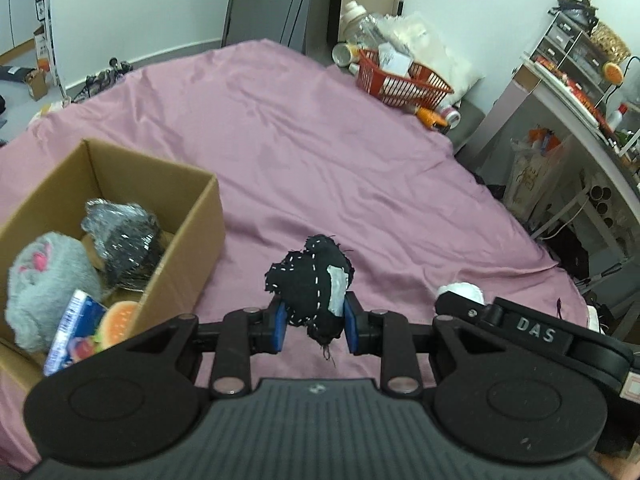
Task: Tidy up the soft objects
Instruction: 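Grasp the black plush with the left gripper while the right gripper grasps the white wrapped item, then carry the black plush and white item with both grippers over the box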
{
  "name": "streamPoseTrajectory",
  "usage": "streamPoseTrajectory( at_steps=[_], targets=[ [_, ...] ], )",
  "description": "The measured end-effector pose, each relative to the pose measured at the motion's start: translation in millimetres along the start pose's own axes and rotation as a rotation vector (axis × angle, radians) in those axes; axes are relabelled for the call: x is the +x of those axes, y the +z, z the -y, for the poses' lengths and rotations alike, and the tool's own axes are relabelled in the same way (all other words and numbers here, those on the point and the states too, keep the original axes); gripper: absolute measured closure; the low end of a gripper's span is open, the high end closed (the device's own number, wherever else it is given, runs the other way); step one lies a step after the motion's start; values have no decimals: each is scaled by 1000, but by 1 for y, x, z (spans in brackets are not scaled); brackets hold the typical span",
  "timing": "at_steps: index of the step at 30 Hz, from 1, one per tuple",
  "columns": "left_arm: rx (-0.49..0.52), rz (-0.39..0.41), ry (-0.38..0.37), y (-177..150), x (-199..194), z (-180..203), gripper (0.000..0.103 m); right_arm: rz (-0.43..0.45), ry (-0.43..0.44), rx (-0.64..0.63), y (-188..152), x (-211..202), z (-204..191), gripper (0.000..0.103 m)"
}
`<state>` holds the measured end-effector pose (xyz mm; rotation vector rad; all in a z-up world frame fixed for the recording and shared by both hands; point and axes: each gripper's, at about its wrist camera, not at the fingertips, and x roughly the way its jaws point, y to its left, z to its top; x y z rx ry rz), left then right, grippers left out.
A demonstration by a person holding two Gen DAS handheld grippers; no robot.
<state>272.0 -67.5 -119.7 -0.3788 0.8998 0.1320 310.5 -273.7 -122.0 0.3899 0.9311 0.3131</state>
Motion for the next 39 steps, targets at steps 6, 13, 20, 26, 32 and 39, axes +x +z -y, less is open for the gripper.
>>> streamPoseTrajectory(
  at_steps=[6, 13, 20, 26, 32, 39],
  targets=[
    [24, 35, -18, 7, -24, -4, 76, 56, 0, -27, 0, -25, -11, 62],
    [72, 75, -39, 15, -57, -13, 76, 128, -3, -77, -1, -51, -30, 62],
    [84, 115, -37, 23, -84, -31, 76, 199, 14, -95, 5, -74, -46, 62],
    [80, 133, -32, 28, -99, -50, 76, 202, 27, -127, 4, -77, -64, 62],
    [72, 148, -37, 35, -110, -70, 76, 220, 31, -163, -2, -80, -87, 62],
    [42, 151, -20, 42, -112, -99, 76, 200, 71, -206, -8, -72, -116, 62]
  ],
)
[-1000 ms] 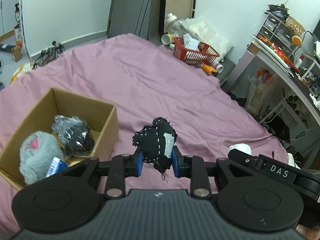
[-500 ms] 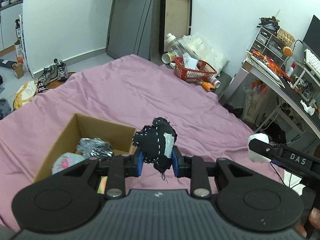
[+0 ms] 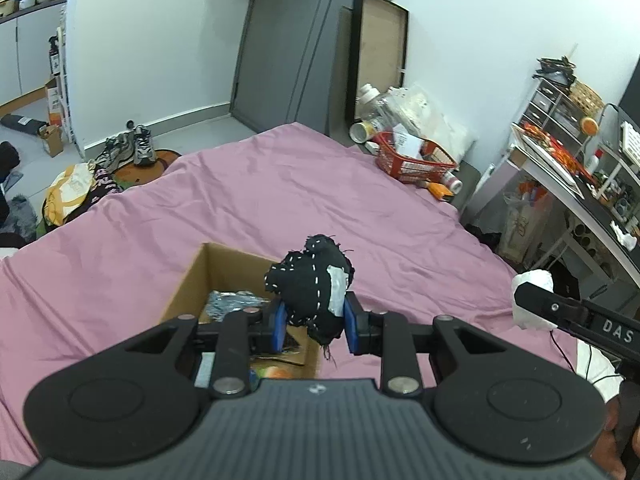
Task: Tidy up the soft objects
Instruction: 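Carry the black plush and white item with both grippers over the box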
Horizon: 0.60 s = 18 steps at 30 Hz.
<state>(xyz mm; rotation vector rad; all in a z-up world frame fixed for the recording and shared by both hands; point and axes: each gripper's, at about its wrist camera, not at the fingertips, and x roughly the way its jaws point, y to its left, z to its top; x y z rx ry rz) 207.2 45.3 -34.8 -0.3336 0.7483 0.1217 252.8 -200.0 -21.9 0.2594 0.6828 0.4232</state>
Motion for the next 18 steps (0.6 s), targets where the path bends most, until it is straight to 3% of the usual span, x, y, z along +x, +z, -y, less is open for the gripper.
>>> streamPoseTrajectory(
  at_steps=[18],
  targets=[
    [-95, -135, -49, -7, 59, -54, 74, -93, 3, -57, -9, 53, -56, 62]
  ],
)
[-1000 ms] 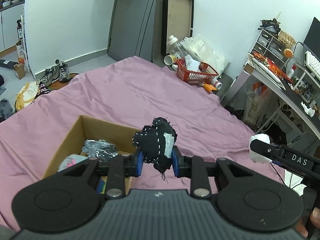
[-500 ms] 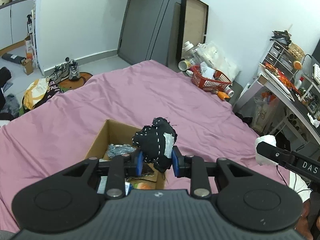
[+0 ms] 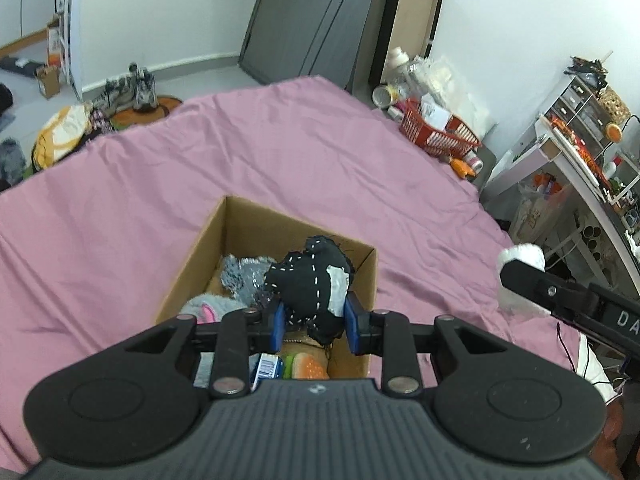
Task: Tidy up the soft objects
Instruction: 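Carry the black plush and white item with both grippers over the box, then lower both items into the box and open both grippers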
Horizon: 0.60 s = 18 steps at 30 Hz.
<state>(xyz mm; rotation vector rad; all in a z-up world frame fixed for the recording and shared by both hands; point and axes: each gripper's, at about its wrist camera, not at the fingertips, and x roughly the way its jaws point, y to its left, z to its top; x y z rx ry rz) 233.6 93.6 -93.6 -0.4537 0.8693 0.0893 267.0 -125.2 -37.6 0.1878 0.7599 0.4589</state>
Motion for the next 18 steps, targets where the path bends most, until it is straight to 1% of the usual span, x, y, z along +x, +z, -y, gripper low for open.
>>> streamPoseTrajectory(
  at_steps=[3, 4, 6, 8, 9, 10, 13, 18],
  targets=[
    [10, -30, -6, 2, 12, -1, 71, -9, -4, -5, 0, 7, -7, 62],
    [15, -43, -6, 3, 16, -1, 67, -10, -5, -5, 0, 10, -8, 62],
    [16, -69, -5, 5, 22, -3, 63, -12, -7, 1, 2, 15, -10, 62],
    [18, -76, -8, 7, 24, -6, 58, -13, -5, 0, 2, 20, -12, 62],
    [22, -72, -4, 7, 24, -8, 52, -14, -6, -1, 3, 24, -13, 62],
    [24, -64, 3, 8, 22, -10, 50, -19, -5, 0, 3, 26, -13, 62],
    [20, -48, 18, 10, 19, -20, 48, -30, -11, 6, 3, 35, -14, 62],
    [-3, -51, 32, 19, 18, -35, 48, -38, -12, 16, 2, 43, -17, 62]
  ],
)
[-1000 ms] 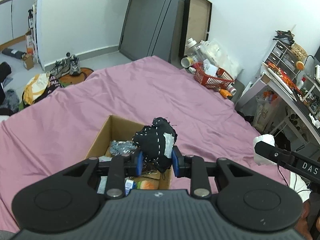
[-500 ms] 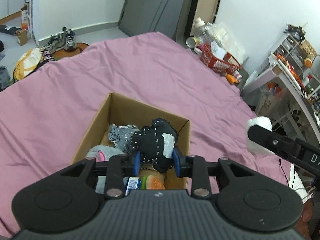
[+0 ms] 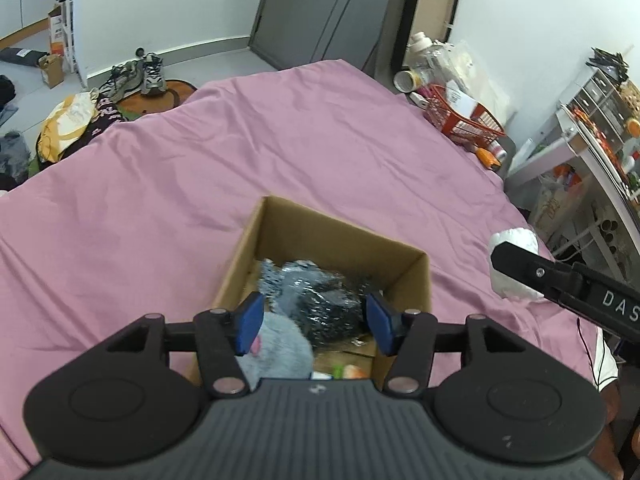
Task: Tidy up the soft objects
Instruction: 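Lower both items into the box and open both grippers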
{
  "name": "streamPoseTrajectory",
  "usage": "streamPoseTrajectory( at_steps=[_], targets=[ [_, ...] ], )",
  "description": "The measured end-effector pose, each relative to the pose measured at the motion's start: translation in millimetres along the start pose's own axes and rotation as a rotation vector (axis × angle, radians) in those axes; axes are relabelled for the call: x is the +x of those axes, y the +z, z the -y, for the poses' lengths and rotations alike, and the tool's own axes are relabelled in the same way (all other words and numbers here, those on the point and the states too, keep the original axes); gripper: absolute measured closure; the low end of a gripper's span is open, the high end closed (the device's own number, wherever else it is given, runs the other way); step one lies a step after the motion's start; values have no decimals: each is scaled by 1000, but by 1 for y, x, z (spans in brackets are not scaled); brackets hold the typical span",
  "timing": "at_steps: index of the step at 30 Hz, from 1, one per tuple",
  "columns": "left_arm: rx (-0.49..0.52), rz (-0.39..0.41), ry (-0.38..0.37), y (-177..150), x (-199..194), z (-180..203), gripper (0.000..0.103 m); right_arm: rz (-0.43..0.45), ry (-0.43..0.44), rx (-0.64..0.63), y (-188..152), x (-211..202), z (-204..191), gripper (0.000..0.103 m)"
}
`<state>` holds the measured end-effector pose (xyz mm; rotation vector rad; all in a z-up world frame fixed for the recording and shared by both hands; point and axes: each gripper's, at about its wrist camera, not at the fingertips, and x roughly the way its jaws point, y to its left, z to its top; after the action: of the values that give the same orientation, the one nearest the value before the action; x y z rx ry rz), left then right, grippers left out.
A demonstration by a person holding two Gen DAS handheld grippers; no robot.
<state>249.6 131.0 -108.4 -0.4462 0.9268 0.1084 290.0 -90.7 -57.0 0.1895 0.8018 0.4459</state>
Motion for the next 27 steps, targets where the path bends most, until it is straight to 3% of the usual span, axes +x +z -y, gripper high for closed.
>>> streamPoseTrajectory(
  at_steps=[7, 17, 21, 27],
  targets=[
    [8, -2, -3, 5, -5, -5, 48, -4, -7, 30, 5, 2, 7, 62],
    [-5, -6, 25, 6, -12, -13, 47, -45, 54, -41, -1, 14, -17, 60],
    [-4, 0, 37, 7, -17, -15, 47, -47, 57, -49, -2, 7, -20, 36],
    [3, 19, 61, 6, -30, -12, 47, -22, 41, 3, 1, -9, -10, 33]
  ],
)
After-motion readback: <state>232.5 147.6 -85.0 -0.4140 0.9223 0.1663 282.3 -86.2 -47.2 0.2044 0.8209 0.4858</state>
